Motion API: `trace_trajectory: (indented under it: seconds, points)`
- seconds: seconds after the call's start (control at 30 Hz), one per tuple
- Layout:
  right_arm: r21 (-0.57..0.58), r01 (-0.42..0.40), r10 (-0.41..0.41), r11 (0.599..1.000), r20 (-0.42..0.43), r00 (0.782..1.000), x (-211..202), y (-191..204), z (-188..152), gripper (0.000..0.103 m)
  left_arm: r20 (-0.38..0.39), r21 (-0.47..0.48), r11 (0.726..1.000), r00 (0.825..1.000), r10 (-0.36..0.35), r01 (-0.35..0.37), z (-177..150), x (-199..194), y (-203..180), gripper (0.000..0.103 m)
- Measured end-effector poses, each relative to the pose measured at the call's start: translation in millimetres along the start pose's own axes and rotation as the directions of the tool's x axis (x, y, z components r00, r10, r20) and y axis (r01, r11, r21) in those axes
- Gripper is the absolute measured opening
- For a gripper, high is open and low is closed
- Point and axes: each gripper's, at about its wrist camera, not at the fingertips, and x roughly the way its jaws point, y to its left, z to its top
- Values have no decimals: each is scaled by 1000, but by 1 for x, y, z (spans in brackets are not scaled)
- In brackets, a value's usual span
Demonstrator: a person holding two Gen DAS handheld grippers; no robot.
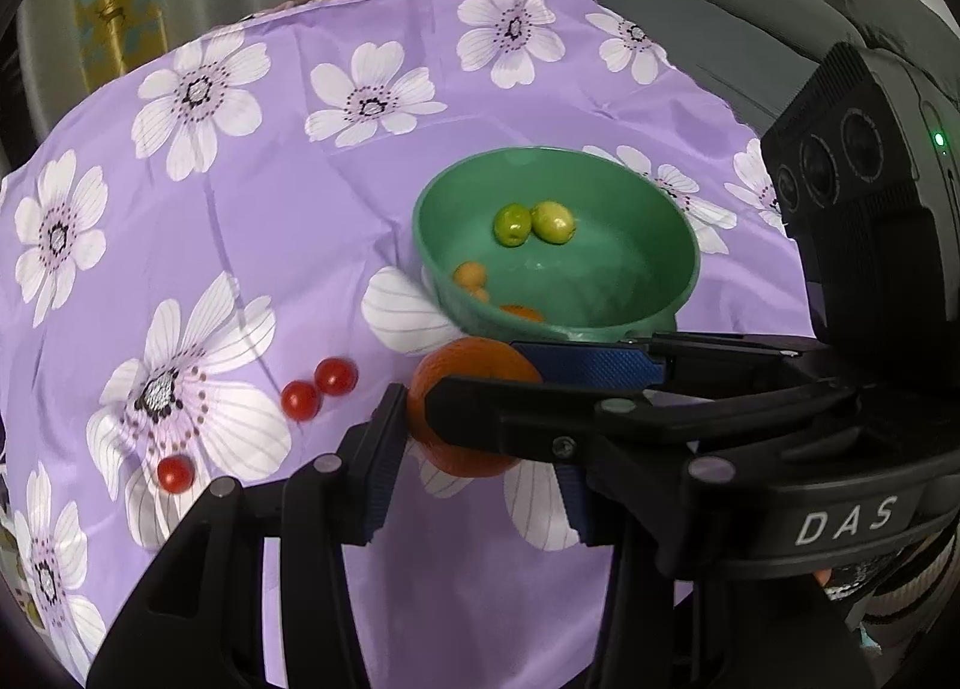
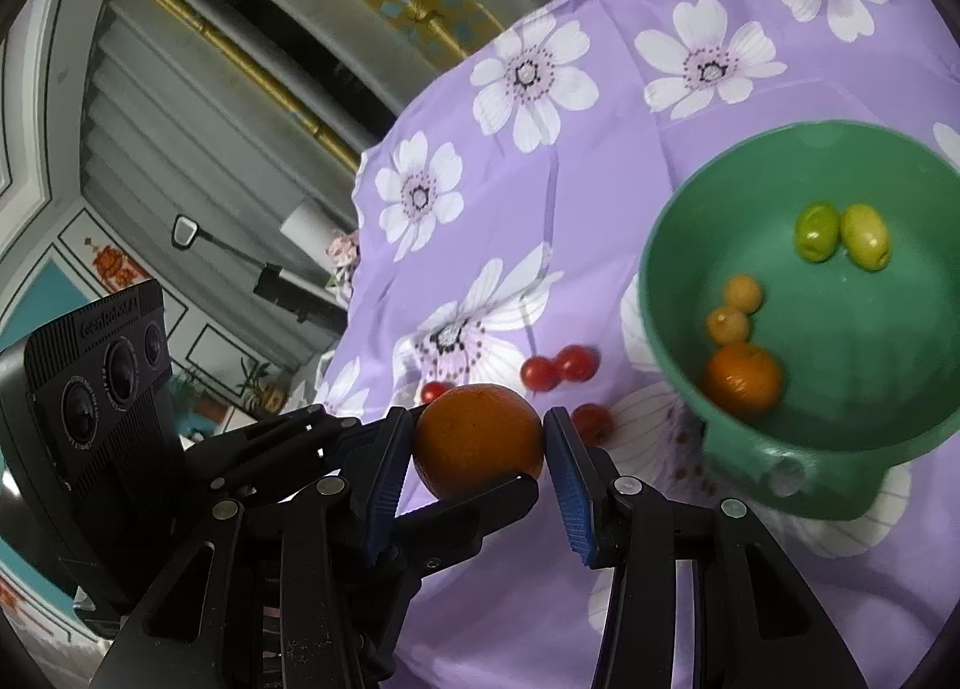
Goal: Organize fruits
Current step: 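Lower the held orange into the green bowl with the left gripper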
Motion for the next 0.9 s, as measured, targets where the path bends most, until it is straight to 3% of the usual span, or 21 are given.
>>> trace_trajectory:
  seconds: [0.9]
  points:
    - [28, 81, -84, 996, 100, 991, -29, -40, 28, 47, 6, 101, 993, 998, -66, 65, 50, 37, -27, 45]
